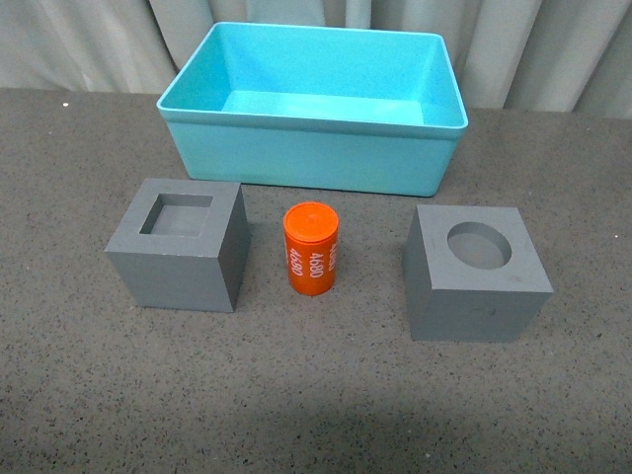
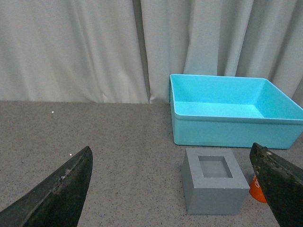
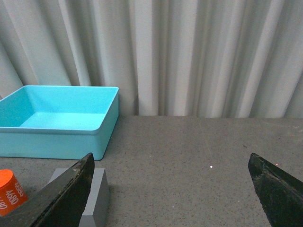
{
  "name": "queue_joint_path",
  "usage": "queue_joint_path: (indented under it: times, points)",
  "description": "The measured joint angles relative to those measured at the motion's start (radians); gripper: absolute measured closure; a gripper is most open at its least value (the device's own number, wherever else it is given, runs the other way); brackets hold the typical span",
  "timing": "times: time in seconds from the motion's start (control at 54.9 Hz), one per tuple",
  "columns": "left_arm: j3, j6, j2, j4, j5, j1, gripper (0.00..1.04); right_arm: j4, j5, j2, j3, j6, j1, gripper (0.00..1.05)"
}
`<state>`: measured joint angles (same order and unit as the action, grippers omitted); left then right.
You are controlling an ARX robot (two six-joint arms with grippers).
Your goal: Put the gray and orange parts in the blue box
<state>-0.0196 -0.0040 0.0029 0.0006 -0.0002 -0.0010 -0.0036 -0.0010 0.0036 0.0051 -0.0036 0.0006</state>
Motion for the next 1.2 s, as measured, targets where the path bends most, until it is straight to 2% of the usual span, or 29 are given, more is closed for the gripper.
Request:
queue_joint_path:
  times: [1.094, 1.167, 1.203]
  points:
    - [0.0, 0.0, 0.0, 0.0, 0.0, 0.0, 0.07, 0.0, 0.0, 0.0, 0.0, 0.0, 0.0, 0.1]
    - [0.0, 0.0, 0.0, 0.0, -0.002, 0.0, 0.07, 0.021, 0.215, 0.109, 0.022, -0.121, 0.071, 0.1]
    - [0.0, 0.0, 0.0, 0.0, 0.0, 0.0, 0.07, 0.098, 0.235, 0.232, 0.04, -0.188, 0.09, 0.1]
